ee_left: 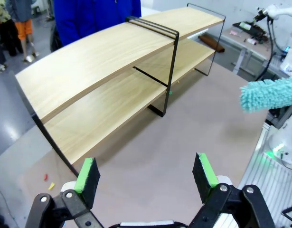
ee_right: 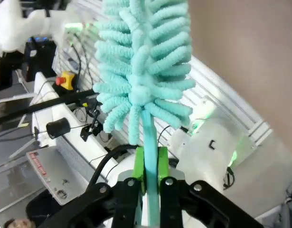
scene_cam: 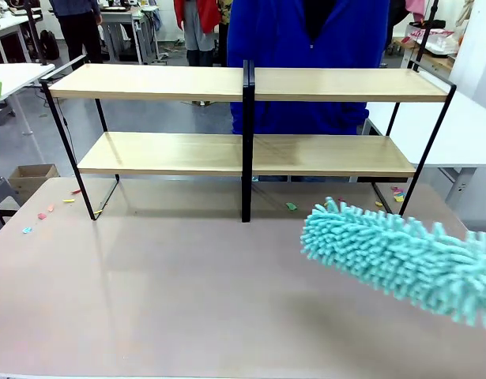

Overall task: Clean the shelves.
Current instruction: Clean another randomly selected level of the Shelf with the Duster.

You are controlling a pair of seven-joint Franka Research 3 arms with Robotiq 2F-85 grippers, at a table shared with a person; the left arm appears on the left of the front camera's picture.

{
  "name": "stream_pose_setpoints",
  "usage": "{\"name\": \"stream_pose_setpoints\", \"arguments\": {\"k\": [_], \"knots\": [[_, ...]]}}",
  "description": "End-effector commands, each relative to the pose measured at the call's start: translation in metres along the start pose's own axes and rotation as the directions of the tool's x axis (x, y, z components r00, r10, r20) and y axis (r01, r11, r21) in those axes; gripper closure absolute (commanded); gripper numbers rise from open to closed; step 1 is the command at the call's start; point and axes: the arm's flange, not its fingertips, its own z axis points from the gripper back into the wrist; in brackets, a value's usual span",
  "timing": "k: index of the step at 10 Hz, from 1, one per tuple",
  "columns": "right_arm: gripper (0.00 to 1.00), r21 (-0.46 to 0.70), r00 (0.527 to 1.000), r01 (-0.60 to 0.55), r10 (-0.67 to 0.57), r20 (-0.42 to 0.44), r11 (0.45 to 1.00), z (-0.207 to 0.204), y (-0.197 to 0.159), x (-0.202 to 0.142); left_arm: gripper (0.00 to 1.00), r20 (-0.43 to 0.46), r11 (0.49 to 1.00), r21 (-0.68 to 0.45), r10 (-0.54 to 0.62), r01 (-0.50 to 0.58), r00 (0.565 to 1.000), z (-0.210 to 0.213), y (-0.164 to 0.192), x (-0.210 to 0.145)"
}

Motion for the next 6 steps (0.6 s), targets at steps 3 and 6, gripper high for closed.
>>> {"name": "stream_pose_setpoints", "arguments": {"k": [3, 6], "knots": [[0.88, -0.067, 0.998, 0.058, -0.056, 0.023, 0.996, -0.127, -0.054, 0.096, 0.00, 0.009, 1.000, -0.013, -0.008, 0.008, 1.000, -0.001, 0.001, -0.001], [0.88, -0.064, 0.999, 0.048, -0.048, -0.005, 0.997, -0.075, -0.046, 0.130, 0.00, 0.009, 1.000, -0.013, -0.008, 0.008, 1.000, -0.001, 0.001, -0.001]]}}
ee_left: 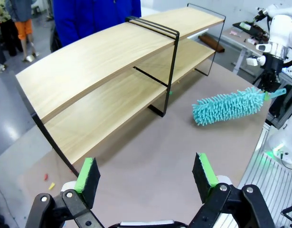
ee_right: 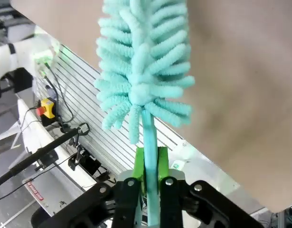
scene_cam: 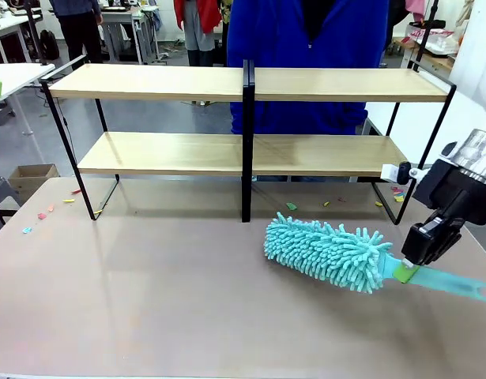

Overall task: Clean the shelves.
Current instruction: Clean another randomly selected level of the Shelf with the Duster.

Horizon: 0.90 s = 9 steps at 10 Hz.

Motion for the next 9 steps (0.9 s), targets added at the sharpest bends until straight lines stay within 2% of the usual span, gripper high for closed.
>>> {"name": "stream_pose_setpoints", "arguments": {"k": [1, 2, 3, 5, 6, 7, 8, 9], "knots": [[0.88, -0.003, 1.000, -0.002, 0.002, 0.007, 1.000, 0.002, 0.001, 0.000, 0.00, 0.009, 1.000, -0.013, -0.008, 0.008, 1.000, -0.001, 0.001, -0.001], [0.88, -0.075, 1.000, 0.023, -0.023, -0.003, 0.997, -0.014, 0.009, 0.016, 0.00, 0.009, 1.000, -0.013, -0.008, 0.008, 1.000, -0.001, 0.001, -0.001], [0.88, -0.044, 0.999, 0.034, -0.033, 0.023, 0.998, -0.028, 0.006, 0.034, 0.00, 0.009, 1.000, -0.013, -0.008, 0.008, 1.000, -0.001, 0.001, -0.001], [0.88, -0.052, 0.976, 0.099, -0.087, 0.202, 0.994, -0.037, 0.008, 0.038, 0.00, 0.009, 1.000, -0.013, -0.008, 0.008, 1.000, -0.001, 0.001, -0.001], [0.88, -0.074, 0.964, 0.124, -0.103, 0.243, 0.990, -0.040, 0.012, 0.035, 0.00, 0.009, 1.000, -0.013, -0.008, 0.008, 1.000, -0.001, 0.001, -0.001], [0.88, -0.075, 0.975, 0.152, -0.138, 0.172, 0.985, -0.049, 0.015, 0.038, 0.00, 0.009, 1.000, -0.013, -0.008, 0.008, 1.000, -0.001, 0.001, -0.001], [0.88, -0.081, 0.968, 0.218, -0.205, 0.144, 0.973, -0.063, 0.027, 0.041, 0.00, 0.009, 1.000, -0.013, -0.008, 0.008, 1.000, -0.001, 0.001, -0.001], [0.88, -0.094, 0.945, 0.268, -0.243, 0.216, 0.959, -0.073, 0.040, 0.048, 0.00, 0.009, 1.000, -0.013, -0.008, 0.008, 1.000, -0.001, 0.001, -0.001]]}}
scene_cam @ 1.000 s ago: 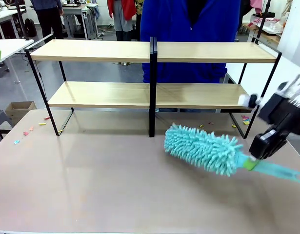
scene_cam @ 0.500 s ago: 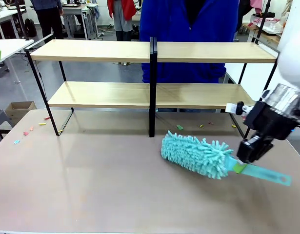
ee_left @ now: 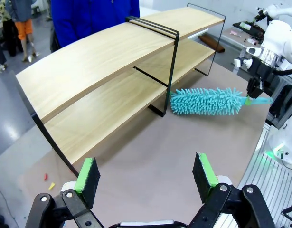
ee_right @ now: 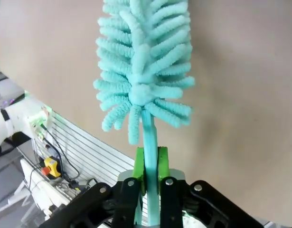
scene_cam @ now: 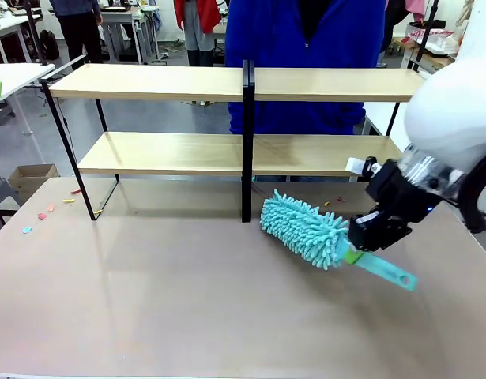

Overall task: Clean the shelves.
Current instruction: Clean another randomly selected level of the Shelf with the Duster.

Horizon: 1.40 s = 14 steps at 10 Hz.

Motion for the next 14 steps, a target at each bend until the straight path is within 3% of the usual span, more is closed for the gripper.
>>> {"name": "stream_pose_setpoints", "arguments": {"k": [1, 2, 4, 5, 7, 9, 12, 14], "knots": [[0.88, -0.053, 0.996, 0.075, -0.073, 0.042, 0.996, -0.033, 0.024, -0.015, 0.00, 0.009, 1.000, -0.013, -0.008, 0.008, 1.000, -0.001, 0.001, -0.001], [0.88, 0.000, 1.000, 0.000, 0.000, 0.000, 1.000, 0.000, 0.000, 0.000, 0.00, 0.009, 1.000, -0.013, -0.008, 0.008, 1.000, -0.001, 0.001, -0.001], [0.88, -0.036, 1.000, 0.028, -0.028, 0.001, 0.999, -0.015, 0.020, 0.000, 0.00, 0.009, 1.000, -0.013, -0.008, 0.008, 1.000, -0.001, 0.001, -0.001], [0.88, -0.058, 0.992, 0.062, -0.056, 0.111, 0.996, -0.021, 0.026, 0.012, 0.00, 0.009, 1.000, -0.013, -0.008, 0.008, 1.000, -0.001, 0.001, -0.001], [0.88, -0.101, 0.970, 0.053, -0.028, 0.240, 0.993, -0.033, 0.036, 0.027, 0.00, 0.009, 1.000, -0.013, -0.008, 0.008, 1.000, -0.001, 0.001, -0.001], [0.88, -0.084, 0.977, 0.058, -0.039, 0.211, 0.995, -0.052, 0.036, 0.038, 0.00, 0.009, 1.000, -0.013, -0.008, 0.008, 1.000, -0.001, 0.001, -0.001], [0.88, -0.134, 0.961, 0.125, -0.086, 0.262, 0.983, -0.073, 0.026, 0.054, 0.00, 0.009, 1.000, -0.013, -0.008, 0.008, 1.000, -0.001, 0.001, -0.001], [0.88, -0.156, 0.968, 0.162, -0.126, 0.219, 0.974, -0.094, 0.010, 0.067, 0.00, 0.009, 1.000, -0.013, -0.008, 0.008, 1.000, -0.001, 0.001, -0.001]]}}
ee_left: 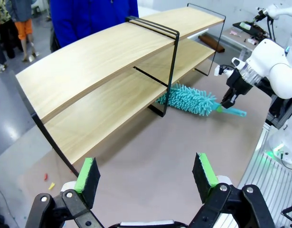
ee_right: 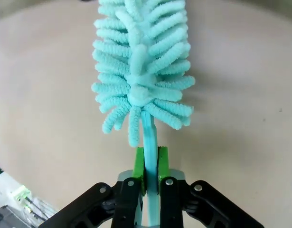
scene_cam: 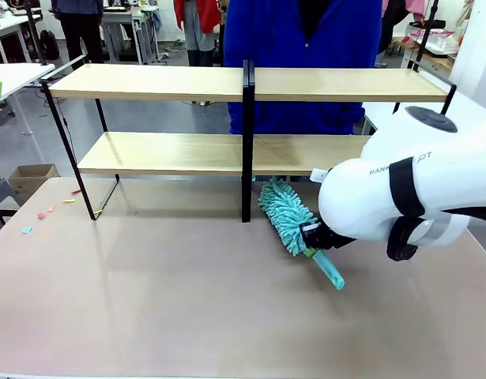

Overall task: Clean the shelves.
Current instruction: Clean another randomly selected level of the Shelf with the Duster.

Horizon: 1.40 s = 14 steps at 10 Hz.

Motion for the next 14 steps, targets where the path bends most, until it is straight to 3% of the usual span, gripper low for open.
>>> {"name": "stream_pose_setpoints", "arguments": {"k": [1, 6, 7, 9, 11, 14], "knots": [[0.88, -0.025, 0.997, 0.072, -0.072, -0.006, 0.997, -0.016, -0.001, 0.011, 0.00, 0.009, 1.000, -0.013, -0.008, 0.008, 1.000, -0.001, 0.001, -0.001], [0.88, -0.207, 0.954, 0.297, -0.299, 0.022, 0.932, 0.002, -0.038, -0.017, 0.00, 0.009, 1.000, -0.013, -0.008, 0.008, 1.000, -0.001, 0.001, -0.001], [0.88, -0.236, 0.930, 0.364, -0.366, 0.037, 0.901, 0.004, -0.044, -0.022, 0.00, 0.009, 1.000, -0.013, -0.008, 0.008, 1.000, -0.001, 0.001, -0.001], [0.88, -0.246, 0.856, 0.495, -0.517, -0.027, 0.833, 0.014, -0.063, -0.027, 0.00, 0.009, 1.000, -0.013, -0.008, 0.008, 1.000, -0.001, 0.001, -0.001], [0.88, -0.293, 0.797, 0.583, -0.604, 0.024, 0.758, 0.029, -0.090, -0.030, 0.00, 0.009, 1.000, -0.013, -0.008, 0.008, 1.000, -0.001, 0.001, -0.001], [0.88, -0.401, 0.773, 0.603, -0.629, 0.080, 0.690, 0.040, -0.125, -0.036, 0.00, 0.009, 1.000, -0.013, -0.008, 0.008, 1.000, -0.001, 0.001, -0.001]]}}
